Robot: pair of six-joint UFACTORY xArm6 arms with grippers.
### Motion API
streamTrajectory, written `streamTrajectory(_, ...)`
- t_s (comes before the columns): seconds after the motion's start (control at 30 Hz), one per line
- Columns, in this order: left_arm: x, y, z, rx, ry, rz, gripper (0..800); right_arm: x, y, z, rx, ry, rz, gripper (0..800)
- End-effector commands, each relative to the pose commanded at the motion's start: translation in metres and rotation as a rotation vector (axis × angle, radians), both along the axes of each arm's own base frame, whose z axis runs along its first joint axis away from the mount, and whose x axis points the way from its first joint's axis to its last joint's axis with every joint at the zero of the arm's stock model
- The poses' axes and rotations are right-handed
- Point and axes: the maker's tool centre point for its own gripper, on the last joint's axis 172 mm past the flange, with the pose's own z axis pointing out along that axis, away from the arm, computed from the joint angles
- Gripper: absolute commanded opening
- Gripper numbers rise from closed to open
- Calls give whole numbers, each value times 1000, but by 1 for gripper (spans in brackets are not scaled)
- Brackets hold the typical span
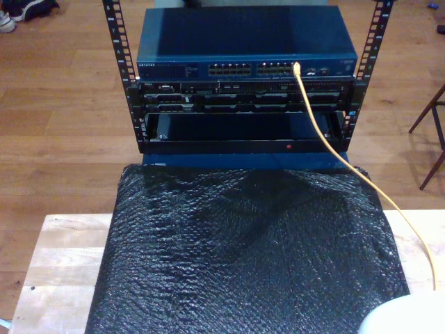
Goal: Grab the cable and plug it in
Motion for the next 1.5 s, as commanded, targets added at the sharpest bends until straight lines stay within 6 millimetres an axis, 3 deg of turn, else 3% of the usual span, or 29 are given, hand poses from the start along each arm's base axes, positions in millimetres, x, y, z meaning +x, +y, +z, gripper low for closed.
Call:
streamTrajectory(0.17,0,0,0,0,0,0,800,-1,10,-15,23,4,-2,797)
streamTrajectory(0.4,0,0,0,-1,0,0,800,-1,13,-21,34,3,-3,797)
streamTrajectory(1.5,0,0,0,-1,0,0,800,-2,9,-20,22,4,-15,798)
